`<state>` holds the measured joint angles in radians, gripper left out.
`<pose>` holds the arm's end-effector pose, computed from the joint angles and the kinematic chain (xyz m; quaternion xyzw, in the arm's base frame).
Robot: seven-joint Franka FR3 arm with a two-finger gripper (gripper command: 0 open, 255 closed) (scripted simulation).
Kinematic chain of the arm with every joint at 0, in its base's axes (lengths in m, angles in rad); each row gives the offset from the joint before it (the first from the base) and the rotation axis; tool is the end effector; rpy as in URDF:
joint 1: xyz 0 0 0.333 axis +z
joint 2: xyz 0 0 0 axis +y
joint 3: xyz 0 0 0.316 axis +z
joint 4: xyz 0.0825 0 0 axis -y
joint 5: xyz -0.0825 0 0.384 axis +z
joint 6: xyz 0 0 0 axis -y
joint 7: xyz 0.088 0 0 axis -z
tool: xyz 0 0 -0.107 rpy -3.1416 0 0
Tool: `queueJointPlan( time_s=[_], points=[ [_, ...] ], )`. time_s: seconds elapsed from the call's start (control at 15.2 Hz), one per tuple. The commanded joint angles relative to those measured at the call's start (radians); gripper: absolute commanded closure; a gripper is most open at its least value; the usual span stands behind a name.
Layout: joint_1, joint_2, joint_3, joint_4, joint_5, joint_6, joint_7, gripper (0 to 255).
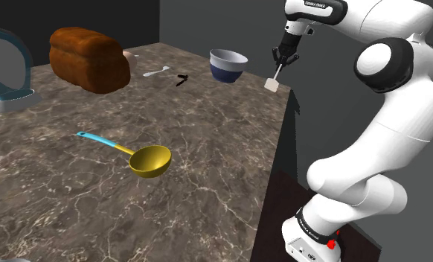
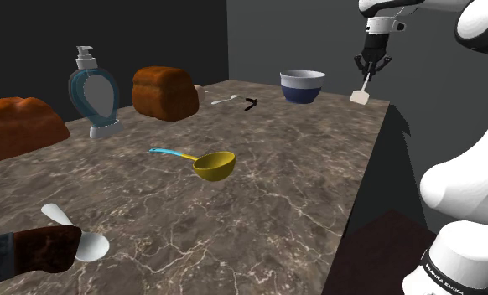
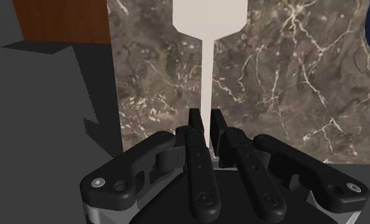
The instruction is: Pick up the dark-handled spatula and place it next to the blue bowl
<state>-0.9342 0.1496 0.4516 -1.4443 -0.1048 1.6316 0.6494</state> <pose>0.5189 -0.3073 0.6114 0.8429 -0.5370 0.0278 0.0176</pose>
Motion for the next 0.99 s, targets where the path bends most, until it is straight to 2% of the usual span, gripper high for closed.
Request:
queueJointPlan(
  time_s=[0.0, 0.92],
  points=[
    [-0.002, -0.005, 0.0, -0.036, 0.002, 0.032, 0.001, 255],
    [-0.013, -0.026, -0.005, -0.238, 0.009, 0.216, 0.004, 255]
  ],
)
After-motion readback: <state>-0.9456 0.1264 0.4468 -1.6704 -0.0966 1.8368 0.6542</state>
